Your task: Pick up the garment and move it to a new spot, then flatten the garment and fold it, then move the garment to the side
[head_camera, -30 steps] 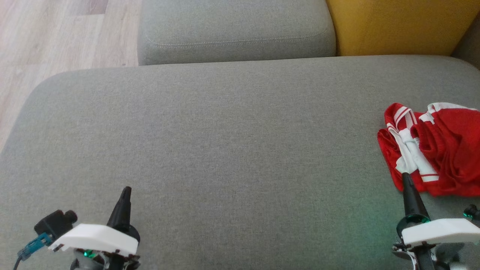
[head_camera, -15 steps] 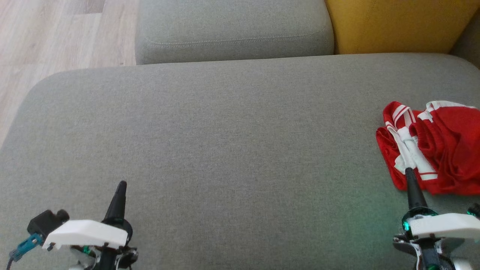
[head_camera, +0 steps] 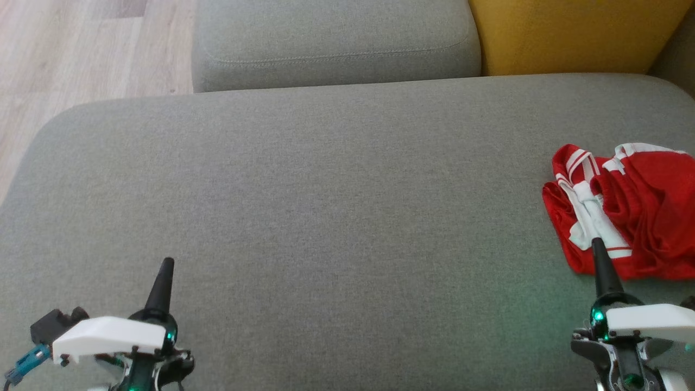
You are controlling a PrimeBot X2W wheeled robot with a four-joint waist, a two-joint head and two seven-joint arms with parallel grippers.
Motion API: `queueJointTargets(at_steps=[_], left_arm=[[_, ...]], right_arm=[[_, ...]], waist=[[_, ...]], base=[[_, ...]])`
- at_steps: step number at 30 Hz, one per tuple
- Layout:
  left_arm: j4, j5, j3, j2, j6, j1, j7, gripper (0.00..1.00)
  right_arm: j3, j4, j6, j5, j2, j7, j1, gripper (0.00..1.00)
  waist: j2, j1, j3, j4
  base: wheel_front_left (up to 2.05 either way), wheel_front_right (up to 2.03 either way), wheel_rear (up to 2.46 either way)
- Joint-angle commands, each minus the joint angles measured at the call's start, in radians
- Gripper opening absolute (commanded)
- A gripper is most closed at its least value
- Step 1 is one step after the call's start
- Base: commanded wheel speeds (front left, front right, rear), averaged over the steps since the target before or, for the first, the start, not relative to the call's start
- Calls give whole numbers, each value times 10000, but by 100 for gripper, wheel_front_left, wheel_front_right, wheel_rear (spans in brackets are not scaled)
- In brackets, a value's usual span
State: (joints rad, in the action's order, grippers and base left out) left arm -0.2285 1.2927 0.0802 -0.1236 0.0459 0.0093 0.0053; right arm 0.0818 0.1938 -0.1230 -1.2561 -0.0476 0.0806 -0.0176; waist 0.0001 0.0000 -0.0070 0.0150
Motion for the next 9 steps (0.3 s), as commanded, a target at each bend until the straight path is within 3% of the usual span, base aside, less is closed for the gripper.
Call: queueJointTargets(at_steps=[1, 9], left_arm=[[282, 213, -381, -43, 131, -638, 48, 0], [166, 1075, -703, 96, 321, -773, 247, 0]], right_arm=[[-104, -273, -60, -252, -200, 38, 542, 0], [-56, -68, -65, -1177, -201, 62, 726, 0]], waist=[[-1, 0, 2, -3], [-1, 0, 29, -42]], base=[[0, 0, 0], [0, 0, 0]])
